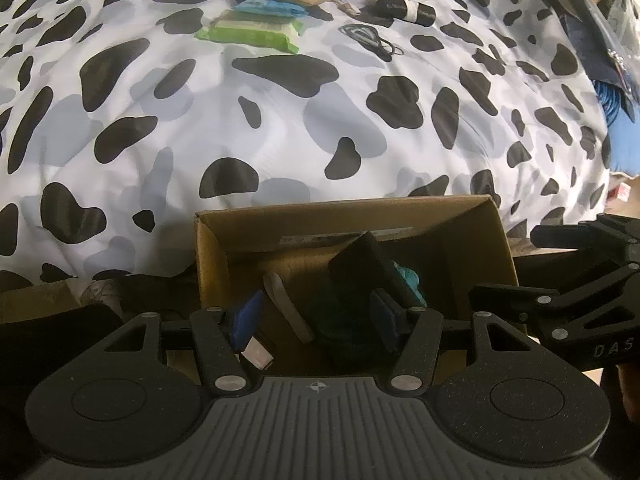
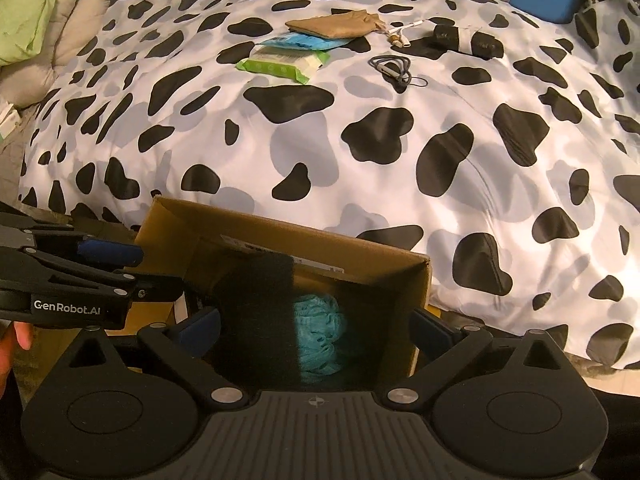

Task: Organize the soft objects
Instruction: 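Open both grippers to drop the sponge into the cardboard box, then withdraw both grippers from the box back toward the bed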

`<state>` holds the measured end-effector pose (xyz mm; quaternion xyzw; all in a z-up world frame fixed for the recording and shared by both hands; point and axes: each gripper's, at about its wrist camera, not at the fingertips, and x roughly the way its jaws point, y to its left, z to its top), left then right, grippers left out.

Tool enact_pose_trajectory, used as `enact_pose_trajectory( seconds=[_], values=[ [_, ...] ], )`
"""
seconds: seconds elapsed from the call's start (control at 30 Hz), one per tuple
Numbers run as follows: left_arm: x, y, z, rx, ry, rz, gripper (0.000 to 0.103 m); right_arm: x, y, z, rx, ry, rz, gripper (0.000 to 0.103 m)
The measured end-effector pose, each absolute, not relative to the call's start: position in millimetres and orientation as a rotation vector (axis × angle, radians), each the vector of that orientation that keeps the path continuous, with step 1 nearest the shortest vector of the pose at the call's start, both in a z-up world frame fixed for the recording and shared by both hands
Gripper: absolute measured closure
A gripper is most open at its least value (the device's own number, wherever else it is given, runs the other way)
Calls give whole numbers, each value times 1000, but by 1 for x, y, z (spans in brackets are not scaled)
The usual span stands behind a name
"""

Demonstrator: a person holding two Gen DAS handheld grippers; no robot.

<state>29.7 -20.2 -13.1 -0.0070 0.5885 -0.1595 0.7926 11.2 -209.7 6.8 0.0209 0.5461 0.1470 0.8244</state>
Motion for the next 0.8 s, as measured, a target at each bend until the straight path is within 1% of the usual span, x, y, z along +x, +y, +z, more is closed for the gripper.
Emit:
enact_pose_trajectory(
  seconds=[0.47, 0.57, 0.8],
  values=[
    [31, -20, -13, -10, 1269, -334, 46, 13, -209, 6, 34, 1176, 306, 3],
    [31, -20, -14, -6, 1270, -328, 46, 14, -209, 5, 25, 1180, 293, 0],
    [32, -22, -13, 20, 1256, -316, 46, 18, -213, 2, 8, 1178, 244, 0]
  ],
)
